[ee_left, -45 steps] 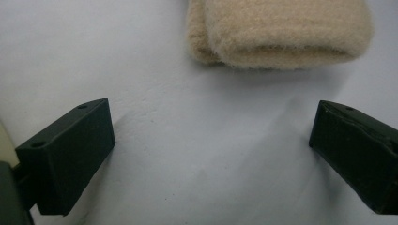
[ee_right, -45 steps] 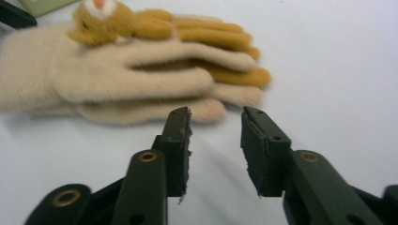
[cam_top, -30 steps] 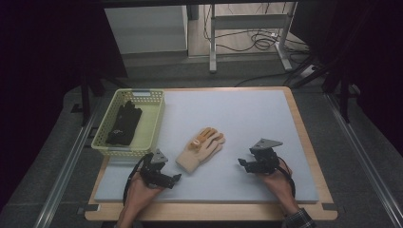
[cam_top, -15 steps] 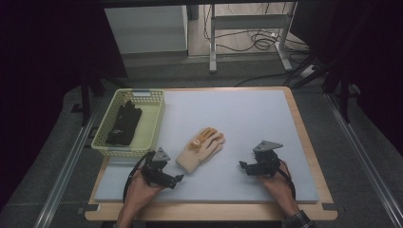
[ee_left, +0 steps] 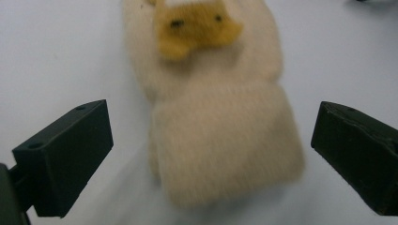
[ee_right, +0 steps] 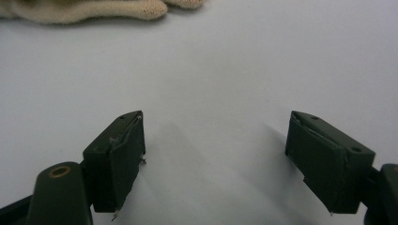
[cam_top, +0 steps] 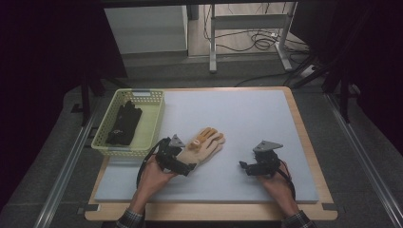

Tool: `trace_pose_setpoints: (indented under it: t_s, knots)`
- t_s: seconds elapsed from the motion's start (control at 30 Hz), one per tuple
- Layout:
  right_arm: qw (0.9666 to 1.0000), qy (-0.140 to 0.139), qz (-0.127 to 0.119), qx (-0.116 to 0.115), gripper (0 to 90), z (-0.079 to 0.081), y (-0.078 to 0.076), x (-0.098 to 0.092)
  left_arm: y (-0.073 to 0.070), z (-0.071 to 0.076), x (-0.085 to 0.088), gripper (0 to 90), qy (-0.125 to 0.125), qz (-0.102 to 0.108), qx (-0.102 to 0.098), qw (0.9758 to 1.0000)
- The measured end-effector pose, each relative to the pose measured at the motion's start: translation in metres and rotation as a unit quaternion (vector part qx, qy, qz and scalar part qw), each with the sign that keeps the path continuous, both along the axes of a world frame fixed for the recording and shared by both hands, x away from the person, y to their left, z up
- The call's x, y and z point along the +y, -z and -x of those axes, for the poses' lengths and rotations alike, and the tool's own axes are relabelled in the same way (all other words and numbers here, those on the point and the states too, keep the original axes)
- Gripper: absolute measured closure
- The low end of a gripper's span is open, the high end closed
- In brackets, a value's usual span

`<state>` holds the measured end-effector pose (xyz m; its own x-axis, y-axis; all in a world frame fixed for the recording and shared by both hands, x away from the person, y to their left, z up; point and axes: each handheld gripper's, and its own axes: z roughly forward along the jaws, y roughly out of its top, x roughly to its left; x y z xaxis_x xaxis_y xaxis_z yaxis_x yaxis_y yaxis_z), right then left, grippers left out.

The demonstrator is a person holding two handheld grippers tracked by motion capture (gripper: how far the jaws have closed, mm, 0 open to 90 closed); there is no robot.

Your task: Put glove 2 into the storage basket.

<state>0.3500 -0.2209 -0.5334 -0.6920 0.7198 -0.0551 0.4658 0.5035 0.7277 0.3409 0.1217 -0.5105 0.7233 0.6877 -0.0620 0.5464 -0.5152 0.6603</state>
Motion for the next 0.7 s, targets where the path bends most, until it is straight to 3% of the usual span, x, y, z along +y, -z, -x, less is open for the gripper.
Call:
trace_pose_setpoints:
  t_s: [0.33,0.7]
  knots:
    - [1.0000,0.000,0.000,0.000,19.8,0.000,0.000,0.000,0.008,-0.032,-0.025,0.0,0.011,-0.016,0.018,0.9997]
    - [1.0000,0.000,0.000,0.000,19.7,0.000,0.000,0.000,0.020,-0.045,-0.048,0.0,0.022,-0.052,0.032,0.9979]
